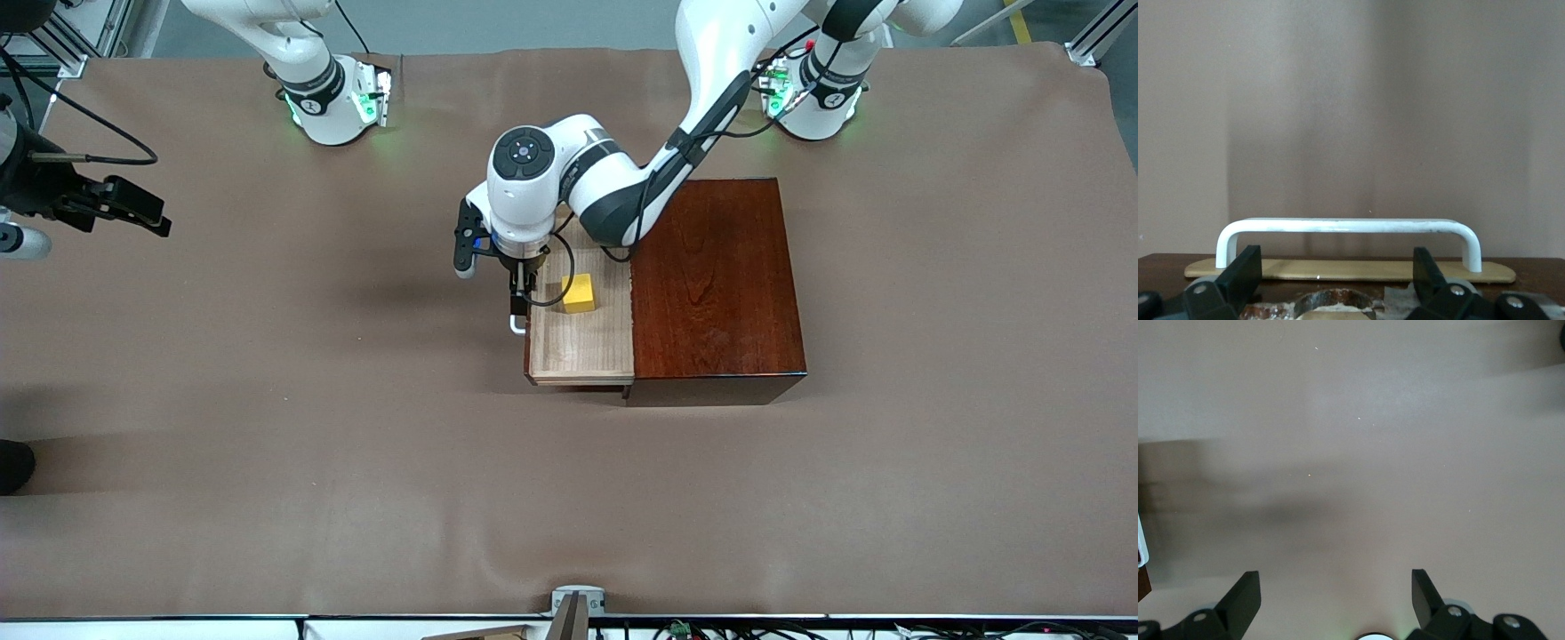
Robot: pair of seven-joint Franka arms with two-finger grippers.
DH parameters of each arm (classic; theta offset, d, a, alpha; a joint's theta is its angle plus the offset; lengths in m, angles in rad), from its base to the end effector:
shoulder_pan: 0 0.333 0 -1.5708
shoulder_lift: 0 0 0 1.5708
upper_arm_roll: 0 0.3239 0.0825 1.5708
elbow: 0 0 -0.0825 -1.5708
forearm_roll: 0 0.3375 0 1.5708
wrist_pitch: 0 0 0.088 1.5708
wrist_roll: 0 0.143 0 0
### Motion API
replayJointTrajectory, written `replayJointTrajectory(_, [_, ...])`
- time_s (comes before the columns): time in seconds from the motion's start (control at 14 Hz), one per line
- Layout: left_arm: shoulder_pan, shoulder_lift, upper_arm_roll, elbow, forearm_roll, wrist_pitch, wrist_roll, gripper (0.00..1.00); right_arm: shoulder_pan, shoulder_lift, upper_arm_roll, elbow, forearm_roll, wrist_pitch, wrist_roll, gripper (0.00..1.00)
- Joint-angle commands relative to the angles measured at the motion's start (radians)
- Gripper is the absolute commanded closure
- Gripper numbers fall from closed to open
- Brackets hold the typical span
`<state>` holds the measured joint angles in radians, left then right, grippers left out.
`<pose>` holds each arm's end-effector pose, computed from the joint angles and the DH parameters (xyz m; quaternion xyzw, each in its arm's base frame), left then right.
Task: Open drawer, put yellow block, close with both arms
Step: 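Move the left gripper down to the drawer handle, then push the drawer shut into the box with the left gripper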
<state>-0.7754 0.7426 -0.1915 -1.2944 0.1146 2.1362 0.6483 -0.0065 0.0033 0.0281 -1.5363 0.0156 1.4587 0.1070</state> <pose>0.4425 -0.5687 0.3104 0.6903 -0.7212 0.0533 0.0218 0.4943 0.0130 0.6000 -0.9983 0.0421 0.0409 0.0052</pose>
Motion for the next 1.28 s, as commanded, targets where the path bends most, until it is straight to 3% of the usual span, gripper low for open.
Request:
replayJointTrajectory(0.0, [-0.015,0.006,0.015,0.027,0.051,-0.093,0.01,0.0,-0.013,-0.008,0.006,-0.008,0.014,0.005,-0.003,0.0])
replayJointTrajectory(0.43, [-0.032,-0.014,0.101,0.027,0.078,-0.28,0.011,0.0,-0.006,-0.002,0.006,-0.008,0.014,0.017,-0.003,0.0])
replayJointTrajectory(0.93, [-0.028,-0.026,0.096,0.023,0.236,-0.45,0.014,0.0,-0.006,0.006,0.006,-0.008,0.014,0.019,-0.003,0.0])
replayJointTrajectory(1.21, [-0.016,-0.026,0.098,0.02,0.258,-0.528,0.021,0.0,-0.006,0.006,0.004,-0.01,0.012,0.022,-0.003,0.0])
